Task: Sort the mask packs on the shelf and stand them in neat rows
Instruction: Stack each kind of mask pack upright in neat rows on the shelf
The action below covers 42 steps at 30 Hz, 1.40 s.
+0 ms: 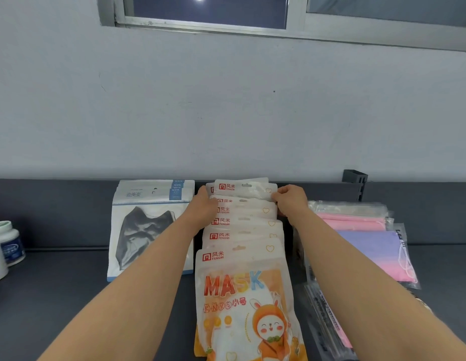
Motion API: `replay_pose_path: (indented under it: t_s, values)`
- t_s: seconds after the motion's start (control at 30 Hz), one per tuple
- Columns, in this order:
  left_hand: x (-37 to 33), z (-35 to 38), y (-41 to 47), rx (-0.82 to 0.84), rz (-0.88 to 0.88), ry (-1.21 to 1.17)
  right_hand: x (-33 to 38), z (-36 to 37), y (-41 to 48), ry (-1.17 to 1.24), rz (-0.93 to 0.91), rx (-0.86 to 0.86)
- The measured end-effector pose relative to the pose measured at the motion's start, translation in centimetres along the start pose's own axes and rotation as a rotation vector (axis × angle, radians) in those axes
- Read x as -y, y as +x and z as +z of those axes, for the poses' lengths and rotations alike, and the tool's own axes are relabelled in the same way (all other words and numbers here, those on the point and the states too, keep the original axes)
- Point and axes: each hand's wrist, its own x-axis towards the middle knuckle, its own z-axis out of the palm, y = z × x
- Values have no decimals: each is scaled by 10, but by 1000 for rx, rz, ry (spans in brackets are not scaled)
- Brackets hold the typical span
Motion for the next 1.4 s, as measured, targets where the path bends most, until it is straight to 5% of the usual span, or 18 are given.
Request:
replay_pose_path:
  t_s: [0.37,0.83,1.07,1.4]
  values:
    - [4,1,7,-60,18,46,-5,5,4,77,32,91]
    - [3,4,0,-65,-12,73,6,0,-12,-127,-170,78]
    - [-2,4,-8,-40,-33,41,4,-2,-15,-161,-82,117]
    - [4,-9,-52,-25,-49,-58,7,-18,-51,129,128,241]
